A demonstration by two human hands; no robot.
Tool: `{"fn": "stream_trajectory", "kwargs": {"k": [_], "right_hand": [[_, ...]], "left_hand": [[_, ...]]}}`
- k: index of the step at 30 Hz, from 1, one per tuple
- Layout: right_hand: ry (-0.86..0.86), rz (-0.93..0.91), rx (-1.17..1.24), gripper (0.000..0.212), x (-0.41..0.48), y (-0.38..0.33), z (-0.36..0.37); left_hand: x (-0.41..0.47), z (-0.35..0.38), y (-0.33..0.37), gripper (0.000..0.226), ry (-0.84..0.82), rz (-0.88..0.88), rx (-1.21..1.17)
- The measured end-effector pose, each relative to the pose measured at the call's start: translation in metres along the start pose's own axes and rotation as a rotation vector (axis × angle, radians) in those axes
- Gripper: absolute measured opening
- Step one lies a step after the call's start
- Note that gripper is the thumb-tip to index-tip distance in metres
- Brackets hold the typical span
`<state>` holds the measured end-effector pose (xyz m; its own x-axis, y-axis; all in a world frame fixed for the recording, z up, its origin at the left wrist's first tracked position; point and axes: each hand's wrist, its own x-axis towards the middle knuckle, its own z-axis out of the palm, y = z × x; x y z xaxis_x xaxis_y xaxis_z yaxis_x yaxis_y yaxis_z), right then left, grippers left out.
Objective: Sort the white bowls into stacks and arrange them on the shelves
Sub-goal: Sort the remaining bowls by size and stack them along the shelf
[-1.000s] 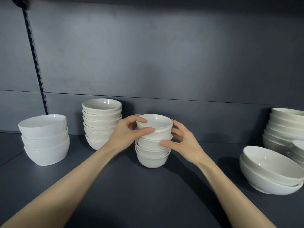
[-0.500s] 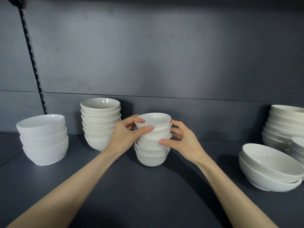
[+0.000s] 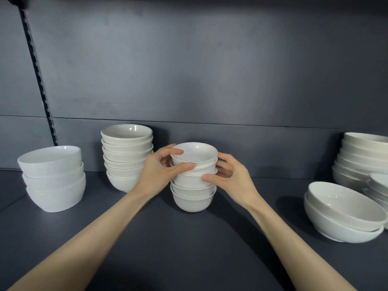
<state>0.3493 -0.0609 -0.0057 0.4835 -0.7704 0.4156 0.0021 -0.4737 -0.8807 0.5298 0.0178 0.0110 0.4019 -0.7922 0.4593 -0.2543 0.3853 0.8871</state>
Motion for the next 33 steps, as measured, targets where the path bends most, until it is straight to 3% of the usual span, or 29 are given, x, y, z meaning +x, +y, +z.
{"fn": "stream_trajectory", "kwargs": {"k": [9, 20, 23, 26, 27, 29, 33], "right_hand": [[0.047, 0.0, -0.027, 0.069, 0.001, 0.006, 0.0], [0.027, -0.012, -0.067, 0.068, 0.0, 0.004, 0.0], [-0.019, 0.016, -0.075, 0.077, 0.002, 0.006, -0.003], [-0.131, 0.131, -0.067, 0.114, 0.003, 0.009, -0.004], [-0.16, 0.151, -0.069, 0.114, 0.003, 0.011, -0.003], [-0.172, 0.154, -0.076, 0.093, 0.003, 0.012, 0.0], [-0.131, 0.15, -0.05, 0.073, 0.004, 0.014, 0.002]], "left_hand": [[-0.002, 0.002, -0.002, 0.029, 0.019, 0.0, -0.042], [-0.003, 0.001, -0.008, 0.023, 0.001, 0.016, -0.003], [-0.001, 0.0, -0.008, 0.047, -0.074, 0.0, 0.038], [0.0, -0.001, -0.012, 0.087, -0.151, -0.05, 0.071], [0.001, -0.002, -0.014, 0.097, -0.151, -0.071, 0.082], [0.003, -0.003, -0.014, 0.112, -0.137, -0.105, 0.089], [0.002, -0.005, -0.012, 0.112, -0.112, -0.122, 0.077]]}}
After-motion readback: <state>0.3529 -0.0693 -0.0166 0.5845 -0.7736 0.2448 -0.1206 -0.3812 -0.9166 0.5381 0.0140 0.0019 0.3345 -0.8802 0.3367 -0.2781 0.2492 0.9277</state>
